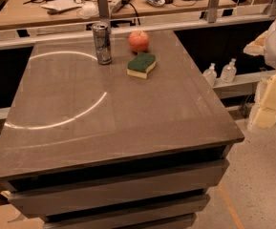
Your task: Knock redbull can over
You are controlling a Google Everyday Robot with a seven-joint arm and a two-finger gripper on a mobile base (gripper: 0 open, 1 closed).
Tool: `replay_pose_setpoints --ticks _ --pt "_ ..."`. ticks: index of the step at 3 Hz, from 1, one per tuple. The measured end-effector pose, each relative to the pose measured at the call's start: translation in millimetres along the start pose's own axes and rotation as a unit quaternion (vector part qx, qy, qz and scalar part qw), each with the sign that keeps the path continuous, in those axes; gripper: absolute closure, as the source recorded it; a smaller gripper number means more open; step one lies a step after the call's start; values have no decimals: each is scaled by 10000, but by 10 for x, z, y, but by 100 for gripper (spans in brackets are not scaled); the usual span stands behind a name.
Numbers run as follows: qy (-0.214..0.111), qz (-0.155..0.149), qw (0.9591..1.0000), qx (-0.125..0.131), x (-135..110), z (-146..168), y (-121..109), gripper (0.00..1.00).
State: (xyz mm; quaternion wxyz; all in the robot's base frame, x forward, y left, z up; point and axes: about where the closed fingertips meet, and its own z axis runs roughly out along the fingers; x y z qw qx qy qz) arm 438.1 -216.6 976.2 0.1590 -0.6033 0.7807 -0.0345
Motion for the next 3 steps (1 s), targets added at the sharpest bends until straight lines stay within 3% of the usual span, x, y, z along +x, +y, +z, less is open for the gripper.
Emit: replay_pose_setpoints --ticks 1,2,3 --pt "0 0 10000 0 0 0 0 0" --pt "-314 209 9992 95 -102 31 -89 0" --pt "-1061 850 9905 217 -296 160 -281 0"
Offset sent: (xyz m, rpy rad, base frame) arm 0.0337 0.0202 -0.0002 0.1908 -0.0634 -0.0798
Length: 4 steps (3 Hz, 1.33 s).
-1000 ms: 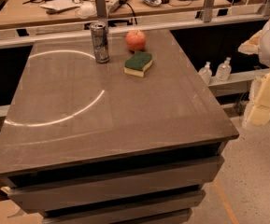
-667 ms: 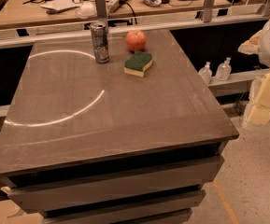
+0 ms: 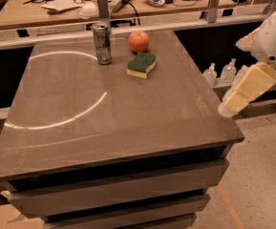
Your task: Knock redbull can over
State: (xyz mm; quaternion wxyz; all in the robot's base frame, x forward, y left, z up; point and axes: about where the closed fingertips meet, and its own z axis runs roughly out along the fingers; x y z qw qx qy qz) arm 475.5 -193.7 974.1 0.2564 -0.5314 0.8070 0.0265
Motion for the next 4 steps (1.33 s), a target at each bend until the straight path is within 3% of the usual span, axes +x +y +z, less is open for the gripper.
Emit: replay_pose_setpoints --ticks 1,2,3,4 --pt "-798 734 9941 86 -184 254 -234 0" --pt "-1787 1276 9750 330 -530 597 -636 0" --pt "-2400 1293 9597 686 -836 726 -899 0" --pt "-2413 1298 9589 733 -843 708 -919 0"
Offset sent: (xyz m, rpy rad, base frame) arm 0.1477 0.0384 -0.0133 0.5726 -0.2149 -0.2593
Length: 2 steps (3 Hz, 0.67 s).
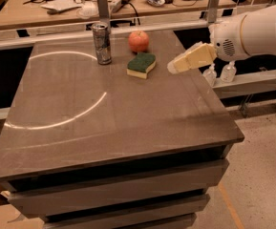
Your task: Knock redbull can over
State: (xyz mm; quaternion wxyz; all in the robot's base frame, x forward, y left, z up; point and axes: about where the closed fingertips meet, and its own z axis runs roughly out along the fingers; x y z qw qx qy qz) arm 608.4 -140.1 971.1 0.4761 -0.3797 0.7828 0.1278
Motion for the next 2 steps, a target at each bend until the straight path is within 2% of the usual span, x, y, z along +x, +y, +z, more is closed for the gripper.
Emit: replay_pose_setpoints --ticks 1,2 --pt "-144 73 9999 30 -12 68 23 0" --pt "-781 58 9968 -186 -205 447 121 0"
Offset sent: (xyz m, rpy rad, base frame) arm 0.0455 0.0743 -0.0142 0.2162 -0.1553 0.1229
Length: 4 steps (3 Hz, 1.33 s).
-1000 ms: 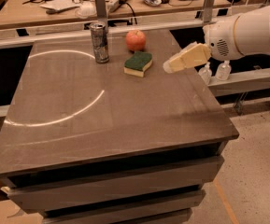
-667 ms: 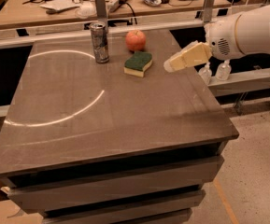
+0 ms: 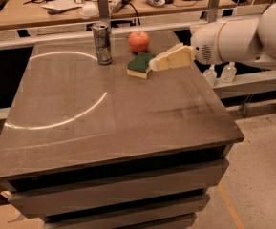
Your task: Knock redbull can over
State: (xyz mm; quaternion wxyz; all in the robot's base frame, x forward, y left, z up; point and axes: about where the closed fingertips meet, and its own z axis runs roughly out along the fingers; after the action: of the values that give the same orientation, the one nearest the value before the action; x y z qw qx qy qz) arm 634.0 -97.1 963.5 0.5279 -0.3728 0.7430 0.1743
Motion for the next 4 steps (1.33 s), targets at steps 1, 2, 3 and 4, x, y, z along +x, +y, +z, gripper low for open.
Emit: replay_pose_setpoints --ticks 1,2,3,4 --pt "-441 -80 9986 -265 -63 427 109 0" --pt "-558 -114 9974 -448 5 885 208 0" --pt "-688 -52 9968 -394 -14 1210 221 0" --pt "-969 -68 9945 -397 -282 1590 287 0"
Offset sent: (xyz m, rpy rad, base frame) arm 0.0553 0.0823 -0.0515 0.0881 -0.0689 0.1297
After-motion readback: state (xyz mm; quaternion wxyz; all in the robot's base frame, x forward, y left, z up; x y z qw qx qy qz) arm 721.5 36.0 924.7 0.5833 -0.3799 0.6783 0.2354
